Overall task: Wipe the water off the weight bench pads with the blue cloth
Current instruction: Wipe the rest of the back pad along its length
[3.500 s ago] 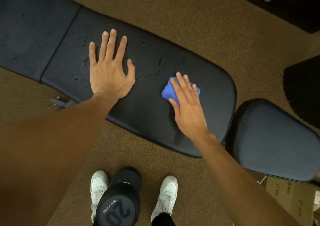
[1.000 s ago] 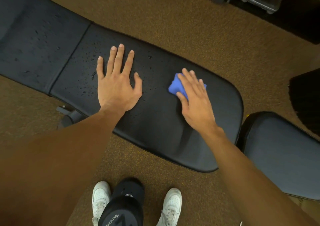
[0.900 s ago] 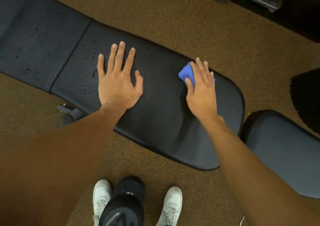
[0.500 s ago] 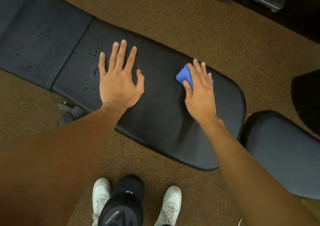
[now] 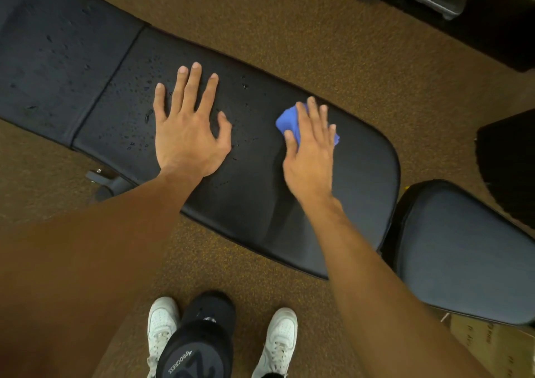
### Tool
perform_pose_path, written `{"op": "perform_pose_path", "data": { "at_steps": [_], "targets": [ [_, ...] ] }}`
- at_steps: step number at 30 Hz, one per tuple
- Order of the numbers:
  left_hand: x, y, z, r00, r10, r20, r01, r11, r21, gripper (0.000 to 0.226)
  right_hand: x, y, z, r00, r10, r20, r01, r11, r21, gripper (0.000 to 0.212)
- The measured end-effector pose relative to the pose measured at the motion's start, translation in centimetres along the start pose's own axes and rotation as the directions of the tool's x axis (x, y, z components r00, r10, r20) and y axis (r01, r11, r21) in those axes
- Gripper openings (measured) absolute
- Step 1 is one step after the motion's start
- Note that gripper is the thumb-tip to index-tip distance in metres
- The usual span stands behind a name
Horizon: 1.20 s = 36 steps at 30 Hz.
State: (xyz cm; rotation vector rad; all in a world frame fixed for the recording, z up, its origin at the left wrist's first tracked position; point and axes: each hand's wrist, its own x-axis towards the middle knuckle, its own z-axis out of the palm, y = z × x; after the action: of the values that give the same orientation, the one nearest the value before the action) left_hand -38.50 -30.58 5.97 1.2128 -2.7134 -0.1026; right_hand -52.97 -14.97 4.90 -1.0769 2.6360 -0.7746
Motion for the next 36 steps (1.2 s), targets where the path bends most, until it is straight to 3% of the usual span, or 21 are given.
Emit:
{"op": "perform_pose_path", "data": {
  "at_steps": [3, 5, 9, 11, 16, 18, 21, 23, 25, 29, 34, 36],
  "targets": [
    [0.0, 0.0, -0.1, 1.0, 0.0, 0.0, 0.0, 1.0, -0.003, 0.067, -3.4, 0.2, -0.3, 0.969, -0.216, 0.122, 0.218, 0.976, -0.005, 0.054],
    [0.0, 0.0, -0.1, 1.0, -0.005, 0.008, 0.005, 1.0, -0.004, 0.067, -4.4, 1.9, -1.4, 0.948, -0.274, 0.16, 0.282, 0.959, -0.027, 0.054],
    [0.0, 0.1, -0.1, 1.0, -0.005, 0.008, 0.005, 1.0, -0.002, 0.067, -0.3, 2.5, -1.2, 1.0, -0.006, 0.018, 0.007, 1.0, -0.01, 0.053],
    [-0.1, 0.1, 0.0, 1.0, -0.008, 0.005, 0.008, 1.0, 0.003, 0.067, 1.5, 0.8, -0.3, 1.0, 0.013, -0.005, -0.013, 1.0, -0.002, 0.053],
    [-0.1, -0.1, 0.0, 1.0, -0.01, 0.005, 0.01, 1.0, 0.004, 0.067, -3.3, 0.4, -0.6, 0.929, -0.328, 0.172, 0.339, 0.94, -0.044, 0.055],
    [0.0, 0.1, -0.1, 1.0, -0.012, 0.01, 0.012, 1.0, 0.004, 0.067, -3.6, 2.1, -1.3, 0.95, -0.276, 0.149, 0.287, 0.956, -0.065, 0.054],
    [0.1, 0.2, -0.1, 1.0, -0.009, 0.013, 0.009, 1.0, 0.002, 0.067, -0.3, 2.2, -0.9, 0.999, -0.036, 0.016, 0.036, 0.998, -0.06, 0.054],
    [0.1, 0.1, 0.0, 1.0, -0.011, 0.011, 0.011, 1.0, 0.003, 0.067, 1.7, 0.7, 0.2, 0.999, 0.036, -0.03, -0.038, 0.998, -0.042, 0.054],
    [0.1, 0.1, 0.0, 1.0, -0.004, 0.004, 0.004, 1.0, 0.003, 0.067, 1.6, -0.9, 0.8, 0.999, -0.035, -0.017, 0.035, 0.999, -0.03, 0.054],
    [0.1, 0.1, -0.1, 1.0, -0.005, -0.002, 0.005, 1.0, -0.007, 0.067, -2.0, 0.5, -0.3, 0.945, -0.292, 0.145, 0.307, 0.948, -0.086, 0.055],
    [0.1, 0.1, -0.1, 1.0, -0.007, 0.008, 0.007, 1.0, 0.005, 0.067, 3.2, 1.1, 0.0, 1.0, -0.01, -0.007, 0.01, 0.998, -0.059, 0.053],
    [0.1, 0.2, -0.1, 1.0, -0.012, 0.003, 0.012, 1.0, 0.004, 0.068, 4.8, -0.3, 0.8, 1.0, -0.021, -0.007, 0.021, 0.998, -0.053, 0.052]
  ]
}}
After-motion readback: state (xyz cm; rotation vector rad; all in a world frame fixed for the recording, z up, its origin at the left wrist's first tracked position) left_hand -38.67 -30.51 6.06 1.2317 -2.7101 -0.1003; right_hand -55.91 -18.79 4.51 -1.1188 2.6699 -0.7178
